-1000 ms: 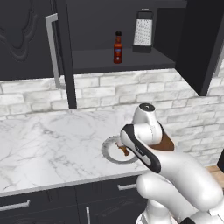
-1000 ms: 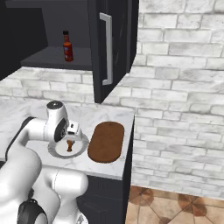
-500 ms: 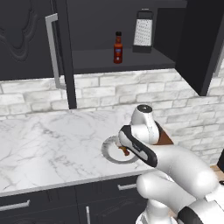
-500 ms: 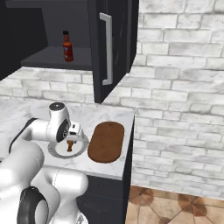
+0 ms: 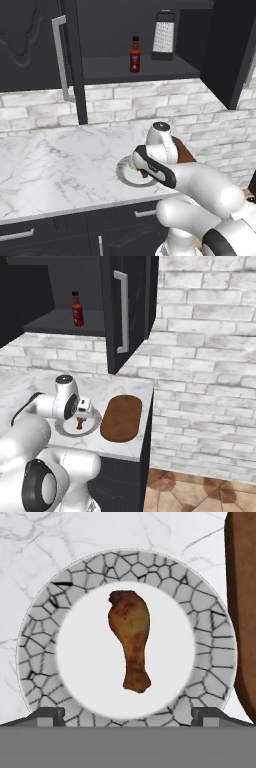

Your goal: Pick the chicken drumstick from the plate and place it on the cutting board. Then pick the condiment bottle from the cabinet and place it next to the cutting board.

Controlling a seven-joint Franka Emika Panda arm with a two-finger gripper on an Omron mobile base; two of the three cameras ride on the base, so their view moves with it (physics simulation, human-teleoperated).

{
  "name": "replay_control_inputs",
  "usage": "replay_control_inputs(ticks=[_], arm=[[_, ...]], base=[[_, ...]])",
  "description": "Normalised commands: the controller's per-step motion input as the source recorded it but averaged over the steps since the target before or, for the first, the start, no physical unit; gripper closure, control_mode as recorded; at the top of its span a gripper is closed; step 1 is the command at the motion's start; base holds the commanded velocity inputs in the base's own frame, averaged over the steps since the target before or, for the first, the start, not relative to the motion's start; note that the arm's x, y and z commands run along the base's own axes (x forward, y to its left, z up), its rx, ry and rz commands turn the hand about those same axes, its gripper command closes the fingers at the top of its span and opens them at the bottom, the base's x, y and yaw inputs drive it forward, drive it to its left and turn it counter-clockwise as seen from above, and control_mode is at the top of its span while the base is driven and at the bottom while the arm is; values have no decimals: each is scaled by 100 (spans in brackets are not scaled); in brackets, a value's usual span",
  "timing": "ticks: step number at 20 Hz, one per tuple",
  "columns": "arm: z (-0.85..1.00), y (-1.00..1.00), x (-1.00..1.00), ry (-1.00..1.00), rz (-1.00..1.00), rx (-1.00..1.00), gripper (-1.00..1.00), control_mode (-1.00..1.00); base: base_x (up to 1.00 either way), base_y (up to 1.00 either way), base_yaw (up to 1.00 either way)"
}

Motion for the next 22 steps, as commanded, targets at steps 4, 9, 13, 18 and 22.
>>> replay_control_inputs(ticks=[4,9,13,18,22], arm=[[-24,6,9,0,0,0,-100,-100],[-18,0,21,-1,0,0,-100,-100],[-14,0,21,0,0,0,-100,-100],[-12,2,16,0,0,0,-100,-100],[-13,5,14,0,0,0,-100,-100]], base=[[0,0,0],[0,0,0],[0,0,0],[0,0,0],[0,0,0]])
